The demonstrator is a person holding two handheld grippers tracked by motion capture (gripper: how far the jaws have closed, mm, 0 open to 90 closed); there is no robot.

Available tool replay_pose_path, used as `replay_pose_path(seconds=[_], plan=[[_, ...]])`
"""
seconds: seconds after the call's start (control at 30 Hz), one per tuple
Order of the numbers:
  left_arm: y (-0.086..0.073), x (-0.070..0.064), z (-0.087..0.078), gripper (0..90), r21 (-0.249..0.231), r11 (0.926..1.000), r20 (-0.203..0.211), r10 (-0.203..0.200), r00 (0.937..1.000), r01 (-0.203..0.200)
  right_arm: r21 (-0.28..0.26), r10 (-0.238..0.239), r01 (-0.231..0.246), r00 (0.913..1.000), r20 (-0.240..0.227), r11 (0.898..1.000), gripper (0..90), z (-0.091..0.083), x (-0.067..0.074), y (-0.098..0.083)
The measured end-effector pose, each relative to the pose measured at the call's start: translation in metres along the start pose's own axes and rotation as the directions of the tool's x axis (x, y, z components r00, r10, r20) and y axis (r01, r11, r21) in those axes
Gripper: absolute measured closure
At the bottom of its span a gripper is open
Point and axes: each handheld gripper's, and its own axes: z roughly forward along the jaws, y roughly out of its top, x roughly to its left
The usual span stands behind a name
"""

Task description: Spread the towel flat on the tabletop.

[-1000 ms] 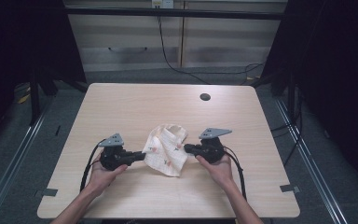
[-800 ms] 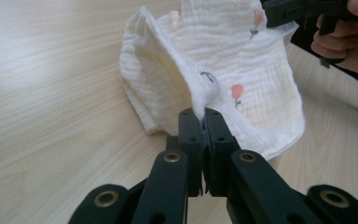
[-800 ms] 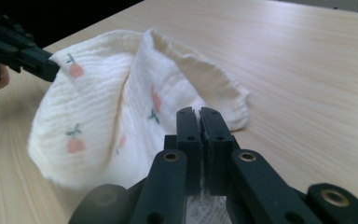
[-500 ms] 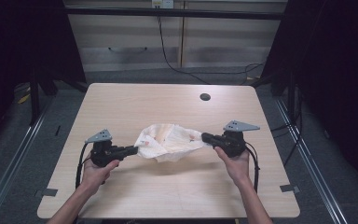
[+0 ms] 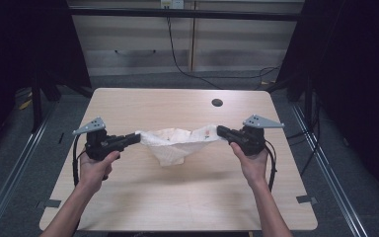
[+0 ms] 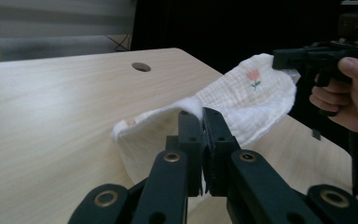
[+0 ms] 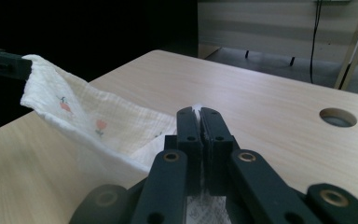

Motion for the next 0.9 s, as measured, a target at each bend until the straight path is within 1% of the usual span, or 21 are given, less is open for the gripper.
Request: replay_pose_path(seconds=[0.03,0.17,0.2,0.23,0.27,0.3,0.33,0.43,0.47,0.57,0.63,0.77,0.83,0.9], plan=[[0.005,0.0,0.0,87.6,-0.003,1.0,-0.012,0.006,0.9999,-0.006,-0.001,0.003,-0.003,1.0,0.004,1.0,87.8,0.0,0.0,0.005],[0.023,0.002,0.001,87.7,-0.017,0.9997,-0.033,0.016,0.9993,-0.016,-0.028,-0.005,0.005,0.9998,0.021,1.0,87.8,-0.003,-0.001,0.028],[0.023,0.002,0.001,87.7,-0.017,0.9997,-0.033,0.016,0.9993,-0.016,-0.033,-0.011,0.012,0.9996,0.026,0.999,87.9,-0.003,-0.001,0.032],[0.032,0.004,0.0,87.7,-0.028,0.9995,-0.038,0.012,0.9992,-0.013,-0.035,-0.01,0.011,0.9993,0.036,0.999,87.9,-0.003,-0.002,0.038],[0.036,0.005,0.0,87.7,-0.029,0.9994,-0.047,0.016,0.9988,-0.017,-0.038,-0.014,0.016,0.9989,0.044,0.999,87.9,-0.003,-0.002,0.045],[0.041,0.006,-0.001,87.7,-0.037,0.9993,-0.049,0.01,0.9988,-0.012,-0.034,-0.011,0.013,0.9986,0.052,0.999,87.8,-0.003,-0.003,0.051],[0.045,0.007,0.0,87.7,-0.036,0.9993,-0.049,0.008,0.9987,-0.01,-0.036,-0.01,0.012,0.9982,0.058,0.999,87.8,-0.003,-0.005,0.058],[0.055,0.01,0.002,87.7,-0.018,0.9997,-0.056,0.014,0.9983,-0.015,-0.031,0.02,-0.018,0.997,0.075,0.999,87.9,0.001,-0.011,0.072],[0.058,0.011,0.002,87.7,-0.021,0.9997,-0.055,0.014,0.9984,-0.015,-0.033,0.026,-0.023,0.9967,0.077,0.999,87.9,0.002,-0.013,0.077],[0.068,0.015,0.006,87.8,-0.027,0.9995,-0.061,0.013,0.9981,-0.014,-0.026,0.018,-0.016,0.995,0.098,1.0,87.9,0.007,-0.019,0.093],[0.077,0.018,0.008,87.8,-0.033,0.9994,-0.06,0.009,0.9981,-0.011,-0.023,0.021,-0.019,0.9935,0.112,1.0,87.9,0.01,-0.022,0.102],[0.091,0.022,0.012,87.8,-0.044,0.9989,-0.081,0.013,0.9967,-0.016,-0.025,0.016,-0.012,0.9915,0.129,1.0,88.0,0.016,-0.027,0.118],[0.099,0.023,0.013,87.8,-0.065,0.9977,-0.086,0.014,0.9962,-0.02,-0.032,0.007,-0.003,0.9904,0.138,1.0,87.9,0.018,-0.028,0.125],[0.103,0.023,0.013,87.8,-0.07,0.9971,-0.09,0.024,0.9957,-0.03,-0.047,0.012,-0.006,0.9912,0.132,0.999,88.0,0.019,-0.03,0.127]])
